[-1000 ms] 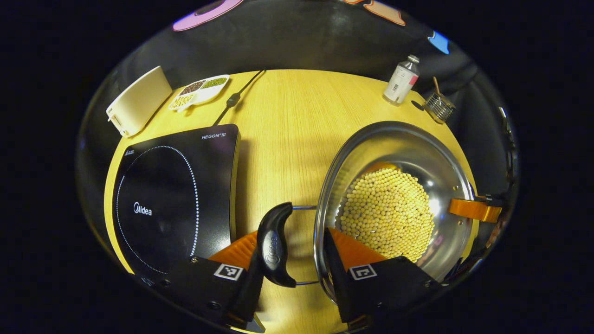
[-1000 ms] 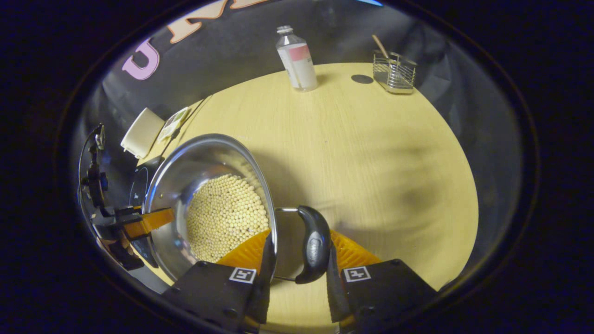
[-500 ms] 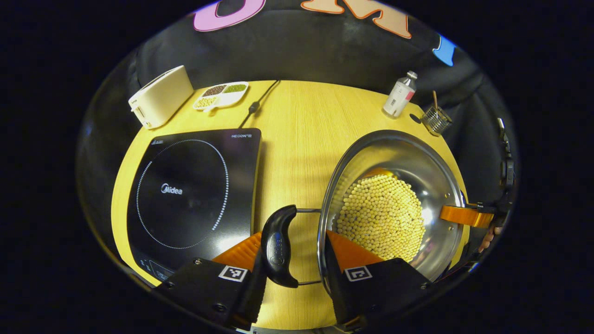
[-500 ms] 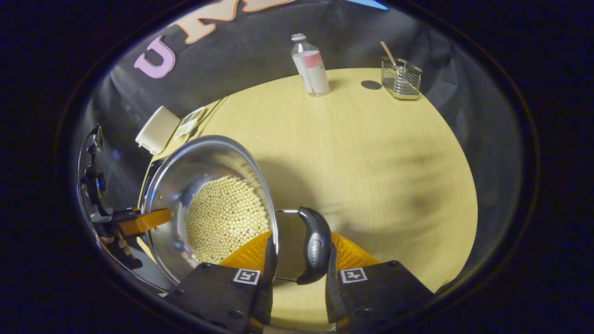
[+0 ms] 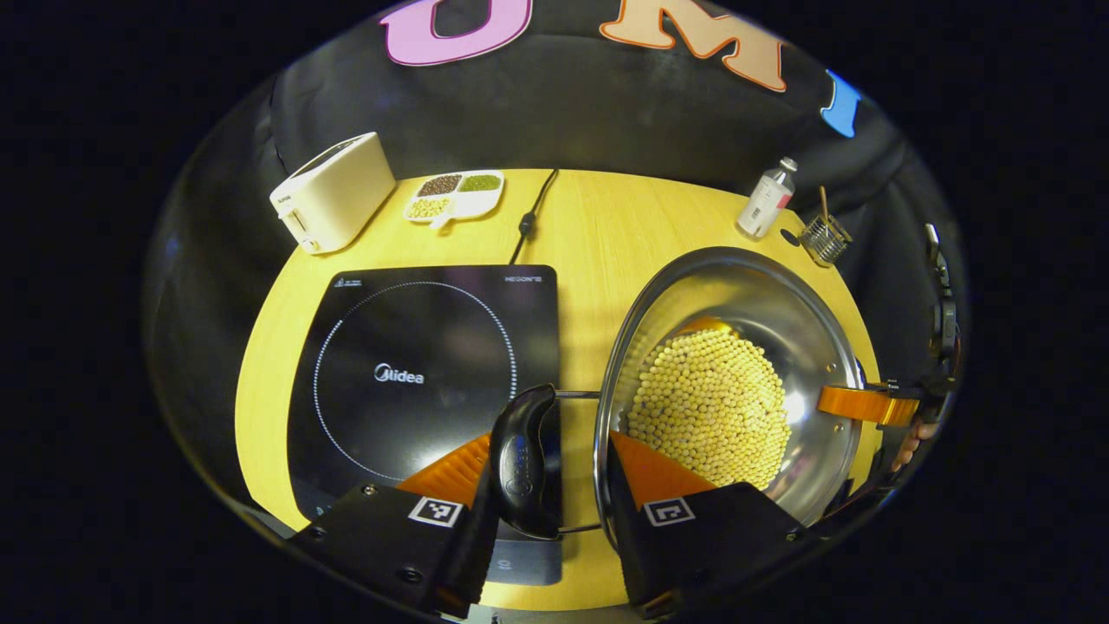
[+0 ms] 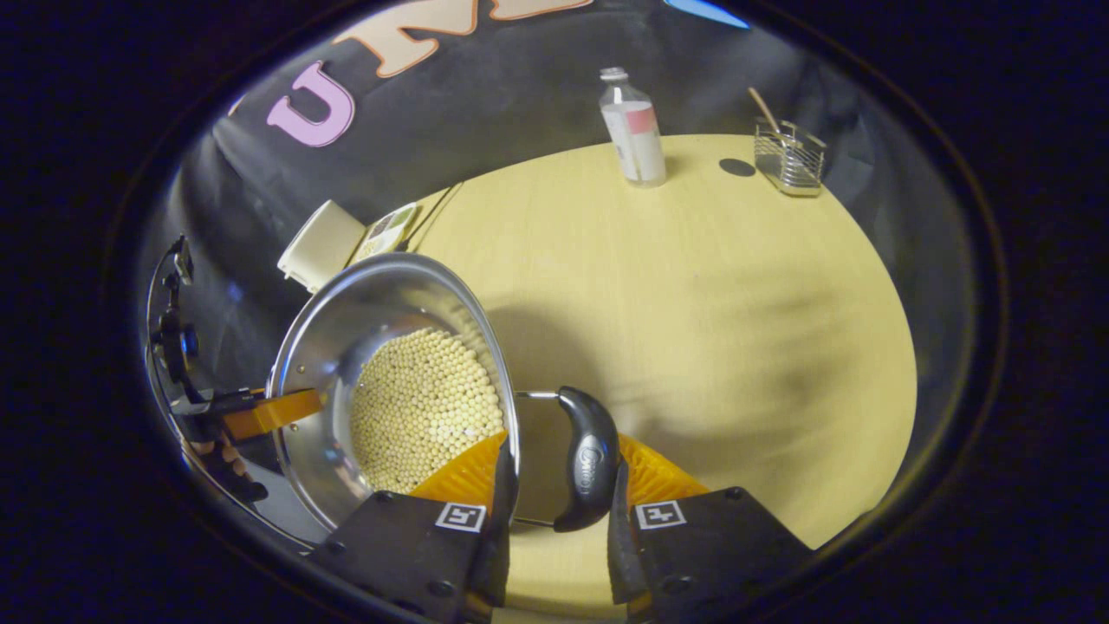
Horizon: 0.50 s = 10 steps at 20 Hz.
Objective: First push the handle of the pot to place it horizontally, then grasp the pot with both hands and set it on the induction cooktop.
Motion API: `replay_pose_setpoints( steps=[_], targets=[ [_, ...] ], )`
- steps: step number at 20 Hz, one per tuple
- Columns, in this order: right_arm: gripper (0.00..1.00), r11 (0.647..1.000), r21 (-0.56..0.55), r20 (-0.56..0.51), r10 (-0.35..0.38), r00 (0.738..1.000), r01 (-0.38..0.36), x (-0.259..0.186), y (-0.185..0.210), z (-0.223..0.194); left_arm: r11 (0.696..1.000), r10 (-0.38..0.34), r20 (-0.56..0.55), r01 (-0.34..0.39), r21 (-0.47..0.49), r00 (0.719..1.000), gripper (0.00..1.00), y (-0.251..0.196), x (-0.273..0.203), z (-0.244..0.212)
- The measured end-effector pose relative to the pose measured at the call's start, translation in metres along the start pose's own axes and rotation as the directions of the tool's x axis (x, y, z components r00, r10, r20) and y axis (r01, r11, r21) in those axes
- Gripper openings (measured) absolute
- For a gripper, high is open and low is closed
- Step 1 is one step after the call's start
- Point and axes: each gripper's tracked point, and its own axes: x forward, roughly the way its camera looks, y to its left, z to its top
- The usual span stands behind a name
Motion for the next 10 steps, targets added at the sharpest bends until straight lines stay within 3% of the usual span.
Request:
replay_pose_setpoints(
  steps=[1,2,3,6,7,8,10],
  targets=[
    [0.43,1.0,-0.001,0.0,-0.007,1.0,0.007,-0.003,0.003,-0.001,1.0,-0.006,-0.002,0.006,-0.005,1.0,0.61,0.007,-0.001,-0.001],
    [0.47,1.0,-0.006,0.005,-0.015,1.0,0.015,-0.005,0.004,0.0,1.0,-0.016,0.0,0.016,-0.012,1.0,0.63,0.015,-0.001,0.0],
    [0.42,1.0,-0.011,0.007,-0.025,1.0,0.025,-0.005,0.005,0.0,0.999,-0.028,0.003,0.028,-0.016,1.0,0.61,0.024,-0.001,0.001],
    [0.42,0.999,-0.002,0.0,-0.05,0.999,0.05,-0.009,0.007,-0.003,0.998,-0.058,0.004,0.058,-0.013,0.998,0.6,0.059,0.001,0.003],
    [0.48,0.998,0.003,-0.004,-0.065,0.998,0.065,-0.012,0.008,-0.002,0.998,-0.069,-0.002,0.069,-0.005,0.998,0.6,0.075,0.003,0.002],
    [0.42,0.997,0.006,-0.003,-0.08,0.997,0.08,-0.012,0.011,-0.004,0.997,-0.078,-0.009,0.078,-0.004,0.997,0.62,0.09,0.003,0.003],
    [0.42,0.995,0.005,-0.001,-0.104,0.995,0.104,-0.011,0.013,-0.006,0.995,-0.102,-0.001,0.102,0.003,0.995,0.61,0.119,0.004,0.006]
  ],
)
